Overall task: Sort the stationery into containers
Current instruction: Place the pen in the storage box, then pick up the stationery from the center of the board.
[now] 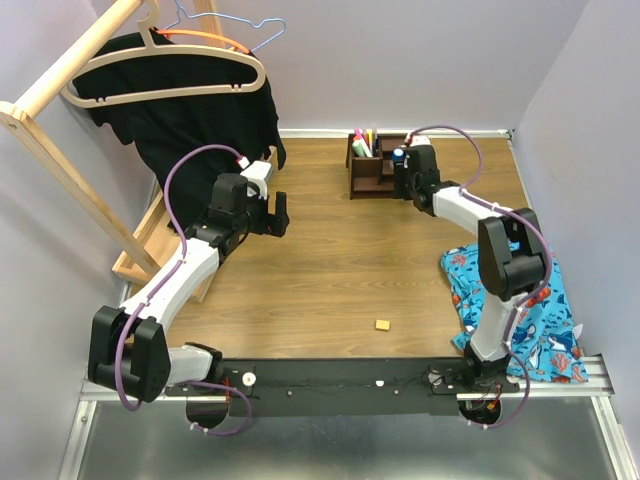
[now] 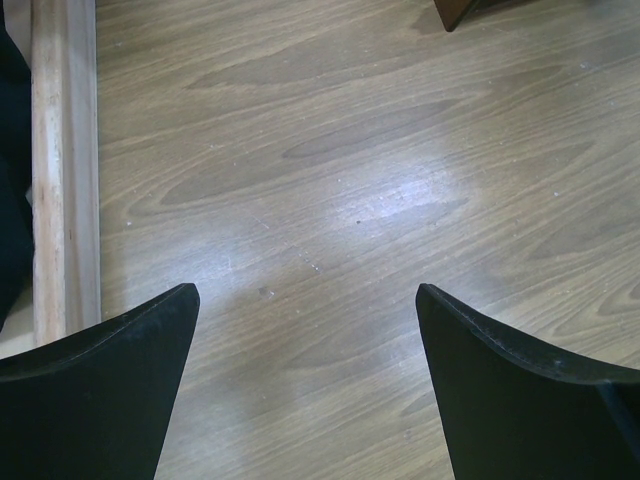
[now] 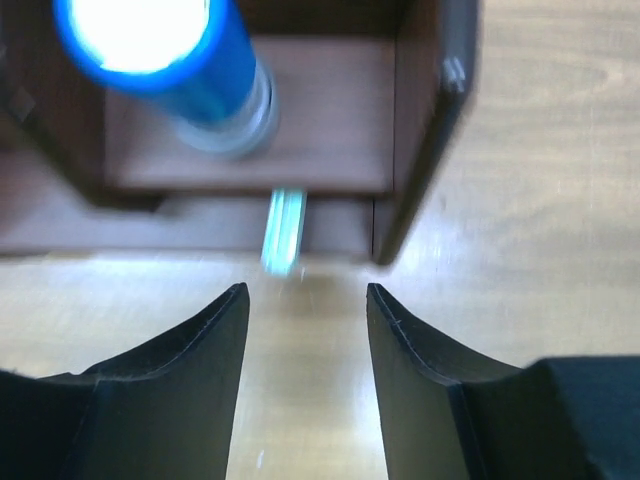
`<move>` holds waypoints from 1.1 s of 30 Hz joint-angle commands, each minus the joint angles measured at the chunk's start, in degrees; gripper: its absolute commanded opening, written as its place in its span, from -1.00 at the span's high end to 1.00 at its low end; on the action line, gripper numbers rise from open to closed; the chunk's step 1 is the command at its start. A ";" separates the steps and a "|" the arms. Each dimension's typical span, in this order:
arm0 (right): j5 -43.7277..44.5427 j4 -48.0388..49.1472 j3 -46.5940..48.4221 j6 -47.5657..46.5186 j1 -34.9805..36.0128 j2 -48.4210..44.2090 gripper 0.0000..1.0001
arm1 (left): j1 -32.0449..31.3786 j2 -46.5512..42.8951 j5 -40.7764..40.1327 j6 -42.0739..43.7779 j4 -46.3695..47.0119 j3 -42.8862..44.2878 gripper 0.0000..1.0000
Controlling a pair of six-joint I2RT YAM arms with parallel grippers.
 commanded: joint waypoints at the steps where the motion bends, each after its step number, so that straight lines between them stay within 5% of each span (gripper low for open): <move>1: -4.31 -5.61 -5.01 6.41 -0.34 -9.66 -0.18 | 0.31 -1.27 0.71 0.03 1.31 -0.75 -0.97; 7: -9.48 -11.06 -11.25 7.92 -0.34 -16.27 -0.18 | 0.31 -1.45 1.33 -0.32 1.23 -0.57 -0.98; 11: -30.95 -14.76 -15.65 0.29 -0.25 -20.23 -0.13 | 0.22 -1.27 1.68 -0.67 1.49 -0.75 -0.98; 15: -41.65 -19.05 -20.04 -14.00 0.71 -25.41 -0.15 | 0.14 -1.36 2.03 -1.03 2.01 -1.36 -0.98; 24: -46.50 -31.54 -34.08 -39.61 12.56 -43.32 -0.10 | -0.30 -0.40 2.82 -1.90 2.72 -1.01 -0.98; 26: -43.88 -29.28 -36.91 -39.03 16.25 -48.59 -0.13 | -0.39 -0.31 2.73 -1.82 2.63 -0.84 -0.98; 33: -43.69 -35.59 -36.66 -51.12 19.34 -44.85 -0.02 | -0.83 -0.48 2.65 -1.64 2.19 -0.75 -0.98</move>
